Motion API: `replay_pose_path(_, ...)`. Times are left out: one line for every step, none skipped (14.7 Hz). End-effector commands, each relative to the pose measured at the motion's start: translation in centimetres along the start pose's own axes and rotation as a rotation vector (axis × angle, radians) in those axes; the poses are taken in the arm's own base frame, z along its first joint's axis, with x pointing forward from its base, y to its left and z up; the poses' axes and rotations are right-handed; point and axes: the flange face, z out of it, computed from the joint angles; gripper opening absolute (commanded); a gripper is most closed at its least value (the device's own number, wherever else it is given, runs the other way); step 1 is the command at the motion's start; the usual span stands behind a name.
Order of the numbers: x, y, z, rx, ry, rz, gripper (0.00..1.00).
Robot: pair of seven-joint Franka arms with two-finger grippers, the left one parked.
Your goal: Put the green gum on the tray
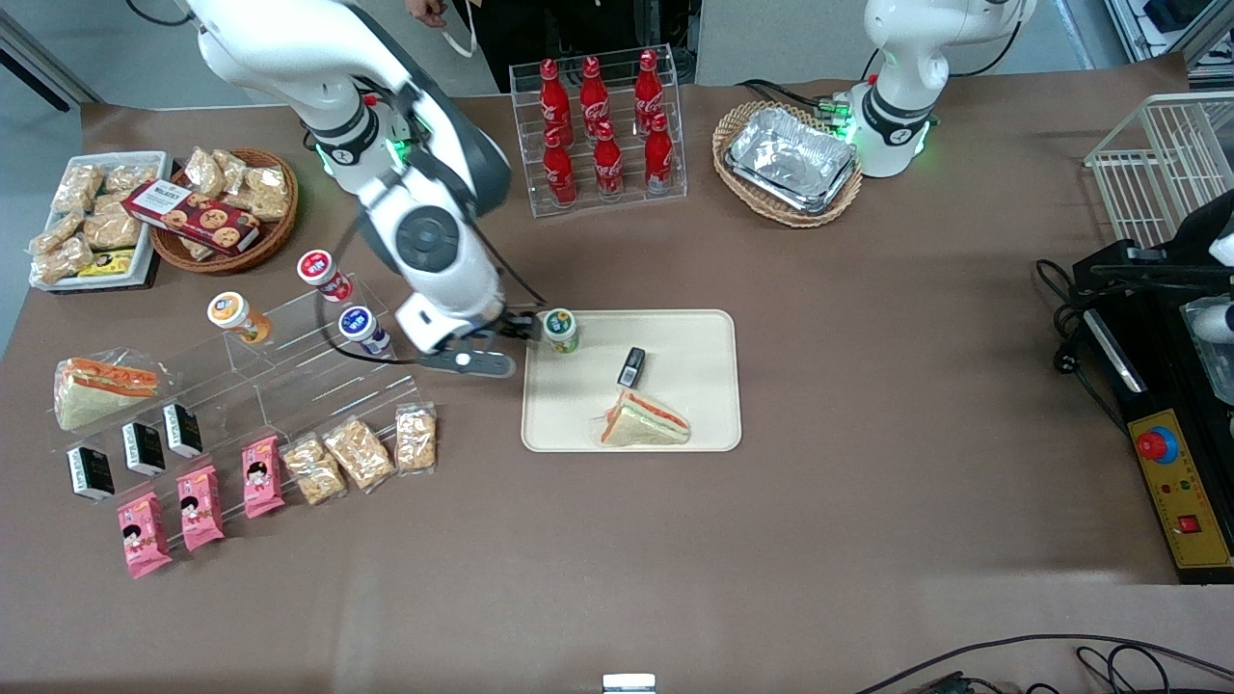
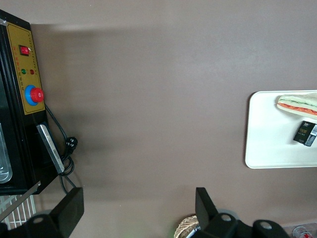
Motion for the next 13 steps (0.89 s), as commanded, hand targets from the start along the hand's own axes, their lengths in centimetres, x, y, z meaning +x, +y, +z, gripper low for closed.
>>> replay_pose_path(-0.8, 3.7, -9.2, -0.043, 0.002, -0.075, 1.00)
replay_pose_path(-1.2, 5.1, -11.7, -0.038, 0.027, -0.074, 1.00)
replay_pose_path(-1.5, 6.9, -13.6, -0.044, 0.025, -0.068, 1.00)
replay_pose_path(-1.8, 8.4, -15.6, -0.035, 0.020, -0.085, 1.00)
replay_pose_path(-1.7, 10.8, -17.5, -0.015, 0.004, -0.092, 1.00)
replay_pose_path(-1.5, 12.9, -19.1, 0.007, -0.007, -0.104, 1.00)
replay_pose_path(-1.1, 15.3, -20.6, 0.015, -0.008, -0.117, 1.00)
replay_pose_path(-0.6, 17.5, -21.9, 0.022, -0.010, -0.127, 1.00)
replay_pose_path(-0.1, 19.5, -23.0, 0.028, -0.017, -0.140, 1.00)
replay_pose_path(0.3, 21.3, -23.9, 0.035, -0.020, -0.162, 1.00)
replay_pose_path(0.7, 22.8, -24.5, 0.042, -0.021, -0.169, 1.00)
replay_pose_path(1.2, 24.1, -24.7, 0.049, -0.017, -0.168, 1.00)
replay_pose_path(1.6, 25.2, -25.0, 0.055, -0.009, -0.173, 1.00)
